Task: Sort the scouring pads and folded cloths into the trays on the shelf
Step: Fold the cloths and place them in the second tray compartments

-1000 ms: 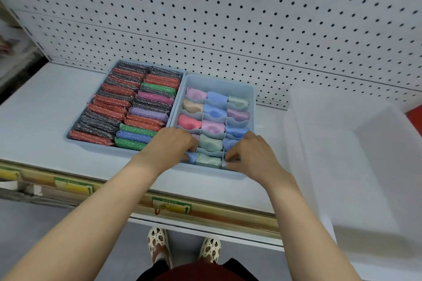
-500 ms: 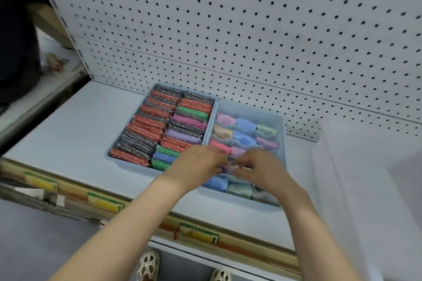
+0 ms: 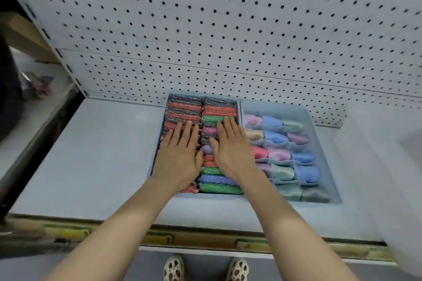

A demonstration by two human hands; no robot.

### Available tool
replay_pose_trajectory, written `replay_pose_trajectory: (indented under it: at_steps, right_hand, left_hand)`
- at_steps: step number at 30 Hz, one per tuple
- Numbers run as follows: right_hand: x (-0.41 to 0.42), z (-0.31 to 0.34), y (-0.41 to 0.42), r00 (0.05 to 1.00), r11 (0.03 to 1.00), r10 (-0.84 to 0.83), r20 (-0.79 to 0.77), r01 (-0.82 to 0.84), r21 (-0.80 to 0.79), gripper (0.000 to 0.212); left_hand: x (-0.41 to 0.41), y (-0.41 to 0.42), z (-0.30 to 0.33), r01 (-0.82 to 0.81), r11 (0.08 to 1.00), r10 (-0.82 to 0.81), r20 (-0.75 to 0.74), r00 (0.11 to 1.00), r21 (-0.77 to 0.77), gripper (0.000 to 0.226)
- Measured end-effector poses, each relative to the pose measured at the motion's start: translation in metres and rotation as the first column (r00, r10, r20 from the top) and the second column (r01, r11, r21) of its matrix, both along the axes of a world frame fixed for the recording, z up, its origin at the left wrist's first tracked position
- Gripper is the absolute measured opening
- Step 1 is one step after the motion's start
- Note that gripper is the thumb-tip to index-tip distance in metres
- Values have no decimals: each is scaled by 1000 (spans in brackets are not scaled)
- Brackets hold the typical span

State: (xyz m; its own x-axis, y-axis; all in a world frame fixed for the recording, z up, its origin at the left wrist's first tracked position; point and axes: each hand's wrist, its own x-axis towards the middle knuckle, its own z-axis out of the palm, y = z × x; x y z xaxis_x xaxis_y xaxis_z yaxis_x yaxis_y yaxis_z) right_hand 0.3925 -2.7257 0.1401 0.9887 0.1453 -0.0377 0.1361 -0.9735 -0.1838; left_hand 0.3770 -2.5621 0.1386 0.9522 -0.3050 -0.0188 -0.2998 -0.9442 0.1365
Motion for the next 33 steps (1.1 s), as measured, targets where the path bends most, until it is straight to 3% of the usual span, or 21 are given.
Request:
replay_pose_trajectory:
  at_steps: [3, 6, 12, 21, 28, 33]
  right_hand:
    - [10, 8, -3, 1000, 1000, 7, -17, -7, -18, 70]
    - [24, 16, -3, 992, 998, -58, 108, 56, 25, 56]
    - [63, 4, 1, 999, 999, -34, -40, 34, -10, 62]
    - [63, 11, -7, 994, 998, 26, -103, -19, 67, 59]
    - [-44, 13, -10, 1000, 997, -18, -15, 19, 80, 74]
    - [-52, -1, -2, 995, 994, -88, 45, 85, 72, 70]
  left_hand:
    - [-2, 0, 5, 12, 1000, -12, -13, 1000, -5, 77]
    - [18, 8, 13, -9, 999, 12, 64, 998, -47, 73]
    - [45, 15, 3, -49, 997, 51, -37, 998, 58, 90]
    - [52, 21, 9, 5, 998, 1, -90, 996, 61, 85]
    - [-13, 10, 6, 24, 1000, -24, 12, 1000, -12, 83]
    - [-20, 9, -2, 22, 1000, -22, 25, 999, 3, 78]
